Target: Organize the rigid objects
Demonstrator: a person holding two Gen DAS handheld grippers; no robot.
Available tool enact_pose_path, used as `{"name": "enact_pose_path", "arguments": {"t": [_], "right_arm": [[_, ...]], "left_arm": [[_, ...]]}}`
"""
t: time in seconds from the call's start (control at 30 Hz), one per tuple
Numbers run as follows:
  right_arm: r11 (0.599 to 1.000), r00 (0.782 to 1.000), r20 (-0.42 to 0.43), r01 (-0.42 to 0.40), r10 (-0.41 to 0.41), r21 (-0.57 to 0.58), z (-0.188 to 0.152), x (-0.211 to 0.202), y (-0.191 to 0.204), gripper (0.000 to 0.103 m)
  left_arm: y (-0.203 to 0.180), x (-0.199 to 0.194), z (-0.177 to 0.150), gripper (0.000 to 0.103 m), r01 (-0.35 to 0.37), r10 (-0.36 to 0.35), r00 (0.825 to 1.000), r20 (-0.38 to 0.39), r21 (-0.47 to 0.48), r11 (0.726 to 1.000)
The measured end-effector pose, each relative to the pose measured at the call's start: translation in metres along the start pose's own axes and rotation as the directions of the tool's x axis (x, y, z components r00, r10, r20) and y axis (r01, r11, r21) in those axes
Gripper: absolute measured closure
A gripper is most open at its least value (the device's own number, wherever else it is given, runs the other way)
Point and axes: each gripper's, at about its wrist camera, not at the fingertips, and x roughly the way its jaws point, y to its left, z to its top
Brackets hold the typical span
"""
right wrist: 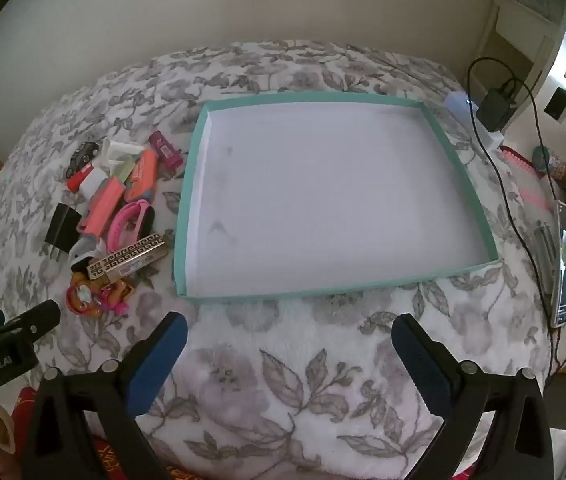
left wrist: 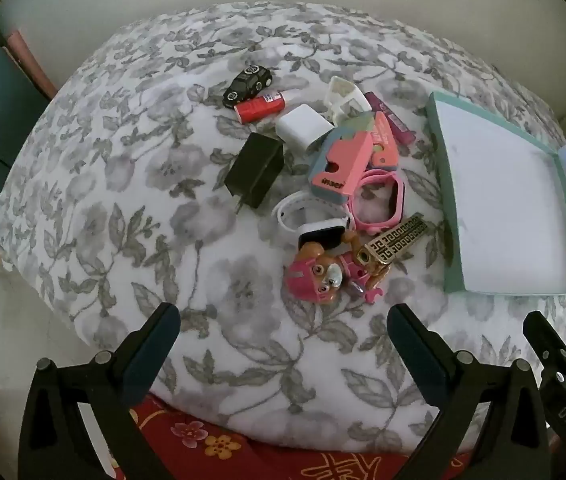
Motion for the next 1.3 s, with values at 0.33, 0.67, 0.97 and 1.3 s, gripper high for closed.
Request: {"name": "enact_pose_path", "arguments": {"t": [0.33,0.67,0.97,1.3], "right_arm": [[1.0,1.0,-0.005,0.001,-0.001,0.001,0.0004,-0.0024,-0.0001,0.0],[1.0,1.0,-0.003,0.002,-0.002,0.001,-0.0003,-0.0005,-0.0002,0.0],[1.0,1.0,-0.002,0.001,-0.001,0.0,-0.0009,-0.0002,-0.0002,0.0],[1.0,1.0,0.0,0.002,-0.002,0.0,-0.001,-0.001,-0.0001,0.0]], "left_arm": [[-0.0001,-0.0033,-0.001,0.0,-0.018,0.018,1.0,0.016,0.006,1.0],[-0.0002,-0.003,-0.0013,0.0,-0.032,0.032,0.999,0.019,0.015,0.999],[0.0001,-0.0029,-0.0014,0.0,-0.035,0.035,0.999,0.018,0.015,0.999],[-0.0017,-0.0021,-0.0007,0.0,-0.016,0.016,1.0,0.01,0.027,1.0]]}}
